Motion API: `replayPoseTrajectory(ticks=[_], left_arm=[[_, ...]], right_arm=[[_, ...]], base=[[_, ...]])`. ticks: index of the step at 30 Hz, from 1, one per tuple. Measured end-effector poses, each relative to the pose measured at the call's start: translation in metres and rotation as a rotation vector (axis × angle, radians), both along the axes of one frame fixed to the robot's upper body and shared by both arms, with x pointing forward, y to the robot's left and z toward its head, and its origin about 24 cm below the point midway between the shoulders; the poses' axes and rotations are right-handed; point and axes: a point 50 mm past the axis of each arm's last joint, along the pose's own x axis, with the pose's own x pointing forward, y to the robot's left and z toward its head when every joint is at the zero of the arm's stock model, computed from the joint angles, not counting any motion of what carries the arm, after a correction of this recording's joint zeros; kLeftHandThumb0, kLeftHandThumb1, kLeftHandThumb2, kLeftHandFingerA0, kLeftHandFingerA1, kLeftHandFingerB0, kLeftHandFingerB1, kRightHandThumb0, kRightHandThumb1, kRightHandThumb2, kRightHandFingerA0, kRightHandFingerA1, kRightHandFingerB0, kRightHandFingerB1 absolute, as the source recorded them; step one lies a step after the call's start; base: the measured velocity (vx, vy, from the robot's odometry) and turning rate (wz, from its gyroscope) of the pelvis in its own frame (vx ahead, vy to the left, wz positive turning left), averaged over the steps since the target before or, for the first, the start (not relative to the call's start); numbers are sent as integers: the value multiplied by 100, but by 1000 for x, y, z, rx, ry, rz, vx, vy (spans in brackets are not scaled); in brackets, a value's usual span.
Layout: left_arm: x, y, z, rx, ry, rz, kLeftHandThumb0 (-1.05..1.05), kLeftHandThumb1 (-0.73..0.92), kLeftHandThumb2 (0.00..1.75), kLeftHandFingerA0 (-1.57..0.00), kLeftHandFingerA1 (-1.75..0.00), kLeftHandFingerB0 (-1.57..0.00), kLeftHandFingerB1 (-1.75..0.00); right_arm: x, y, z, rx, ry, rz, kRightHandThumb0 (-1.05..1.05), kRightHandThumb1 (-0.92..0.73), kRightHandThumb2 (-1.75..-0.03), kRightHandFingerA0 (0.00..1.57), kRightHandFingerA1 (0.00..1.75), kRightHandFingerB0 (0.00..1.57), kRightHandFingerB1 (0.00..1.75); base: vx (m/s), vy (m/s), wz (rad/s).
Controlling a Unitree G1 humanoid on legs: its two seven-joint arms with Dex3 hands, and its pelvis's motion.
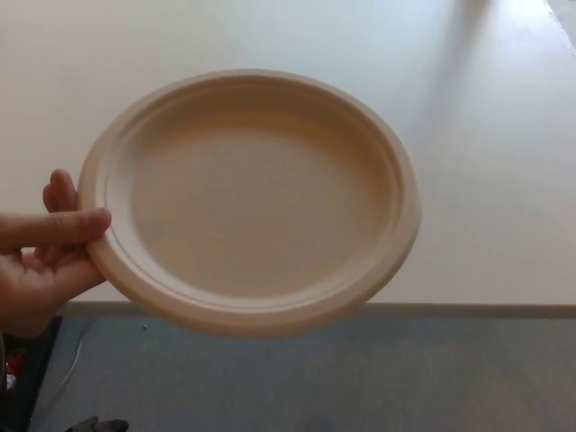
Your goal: A person passes a plate to the robot and the robot grabs it with its left hand and places it at the centre of the table infront of it
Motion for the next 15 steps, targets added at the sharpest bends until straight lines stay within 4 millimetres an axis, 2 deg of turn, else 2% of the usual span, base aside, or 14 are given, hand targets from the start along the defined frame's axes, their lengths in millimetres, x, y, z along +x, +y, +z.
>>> replayPoseTrajectory(ticks=[1, 2, 6, 7, 8, 9, 15], left_arm=[[-2, -3, 3, -3, -23, -11, -72, 63, 60, -44, -35, -33, -31], [-5, -8, 8, -10, -69, -28, -72, 50, 83, -39, -49, -31, -44], [-13, -20, 27, -37, -204, -61, -69, 48, 81, -39, -47, -30, -43], [-15, -23, 32, -47, -239, -69, -72, 51, 82, -42, -47, -30, -43], [-18, -26, 38, -56, -276, -78, -64, 59, 59, -50, -37, -36, -32], [-20, -29, 44, -65, -311, -89, -66, 50, 83, -46, -50, -36, -45], [-31, -50, 81, -132, -505, -170, -67, 51, 84, -47, -49, -35, -45]], right_arm=[[-1, 0, -1, 0, 3, 0, -67, -77, -63, 36, 55, 26, 39], [-3, 0, -1, 0, 7, -1, -65, -77, -63, 36, 53, 27, 38], [-5, 0, -2, 2, 11, -3, -66, -77, -63, 36, 54, 27, 39], [-5, 0, -3, 2, 12, -3, -67, -77, -63, 33, 55, 25, 39], [-6, 0, -3, 2, 13, -3, -66, -77, -63, 34, 55, 25, 39], [-6, 0, -3, 2, 13, -3, -66, -76, -62, 30, 52, 25, 37], [-6, 0, -3, 3, 13, -2, -65, -76, -62, 27, 53, 24, 39]], base=[[0, 0, 0], [0, 0, 0], [0, 0, 0], [0, 0, 0], [0, 0, 0], [0, 0, 0], [0, 0, 0]])
